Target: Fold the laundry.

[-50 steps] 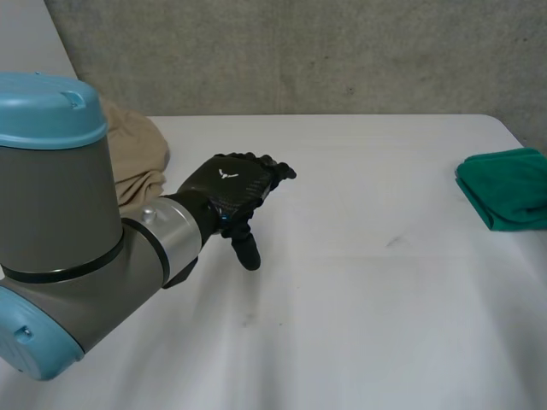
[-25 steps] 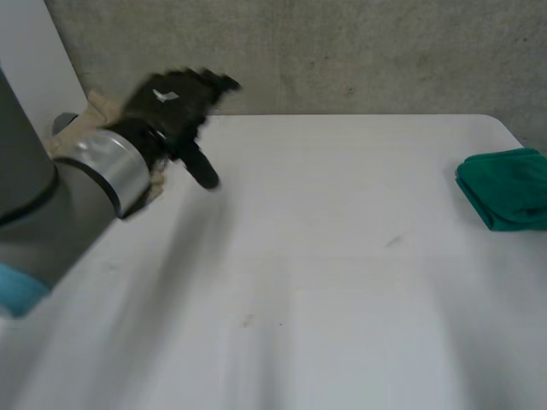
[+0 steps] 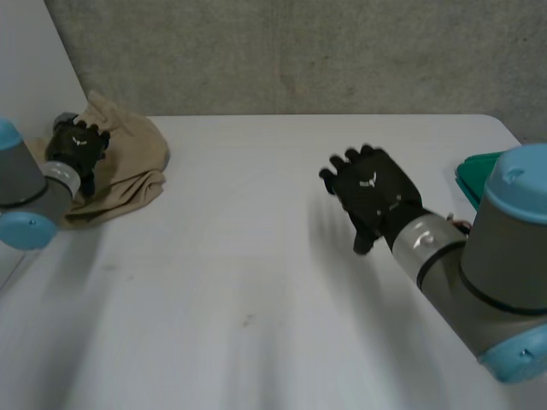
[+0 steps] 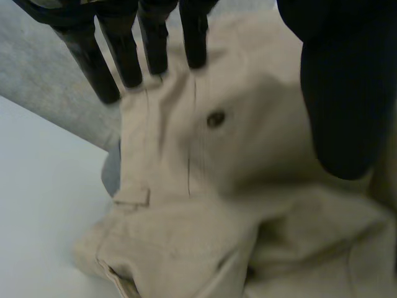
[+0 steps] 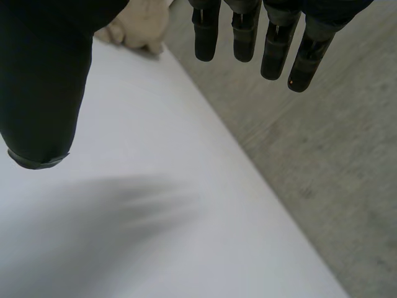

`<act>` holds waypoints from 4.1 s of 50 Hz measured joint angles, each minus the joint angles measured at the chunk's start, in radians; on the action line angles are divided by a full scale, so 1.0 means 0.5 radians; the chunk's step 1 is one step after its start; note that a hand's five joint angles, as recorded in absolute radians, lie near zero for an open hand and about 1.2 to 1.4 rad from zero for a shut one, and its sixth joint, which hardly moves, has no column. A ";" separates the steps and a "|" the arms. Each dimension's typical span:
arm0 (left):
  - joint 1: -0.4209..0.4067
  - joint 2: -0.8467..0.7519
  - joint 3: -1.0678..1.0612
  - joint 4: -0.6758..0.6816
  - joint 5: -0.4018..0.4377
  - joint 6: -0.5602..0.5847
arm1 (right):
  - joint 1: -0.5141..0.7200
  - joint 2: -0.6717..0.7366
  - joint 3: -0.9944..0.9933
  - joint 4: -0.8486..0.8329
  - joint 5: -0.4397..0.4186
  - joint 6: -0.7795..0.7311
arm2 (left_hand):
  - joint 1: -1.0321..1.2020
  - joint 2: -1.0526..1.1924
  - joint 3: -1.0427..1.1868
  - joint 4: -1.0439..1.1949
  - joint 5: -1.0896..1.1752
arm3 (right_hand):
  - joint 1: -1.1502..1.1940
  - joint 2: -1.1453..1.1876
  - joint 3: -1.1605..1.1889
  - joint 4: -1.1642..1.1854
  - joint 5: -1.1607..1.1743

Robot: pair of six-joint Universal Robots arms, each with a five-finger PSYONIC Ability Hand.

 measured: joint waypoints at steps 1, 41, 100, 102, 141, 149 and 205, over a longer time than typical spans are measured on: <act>0.004 -0.027 0.013 0.016 0.001 0.020 | -0.002 -0.001 0.010 0.000 0.000 0.000 | 0.000 0.000 0.000 0.000 0.000 | 0.000 0.000 0.000 0.000 0.000; -1.349 1.442 -1.436 0.035 0.561 -1.318 | -0.429 -0.345 0.119 0.029 0.037 0.025 | 0.216 0.242 0.252 0.264 0.209 | 0.000 0.000 0.000 0.000 0.000; -0.962 0.781 -1.214 -0.143 -0.461 -0.708 | -0.440 -0.637 0.437 0.831 -0.380 -0.153 | 1.729 1.819 1.803 1.851 1.763 | 0.000 0.000 0.000 0.000 0.000; -0.933 0.788 -1.160 -0.115 -0.542 -0.714 | -0.439 -0.639 0.432 0.812 -0.363 -0.151 | 1.729 1.850 1.835 1.881 1.767 | 0.000 0.000 0.000 0.000 0.000; -1.749 0.568 -0.279 0.058 -0.157 -1.080 | -0.798 -0.627 0.324 0.404 -0.032 0.084 | -0.122 -0.106 -0.104 -0.090 -0.084 | 0.000 0.000 0.000 0.000 0.000; -1.536 0.815 -0.516 -0.088 -0.189 -1.072 | -0.765 -0.555 0.258 0.418 -0.108 0.083 | -0.122 -0.120 -0.112 -0.099 -0.085 | 0.000 0.000 0.000 0.000 0.000; -0.981 1.665 -1.828 -0.149 -0.321 -1.100 | -0.444 0.797 -1.365 0.505 0.438 -0.235 | -0.122 -0.120 -0.112 -0.099 -0.086 | -0.006 -0.005 -0.001 -0.005 -0.008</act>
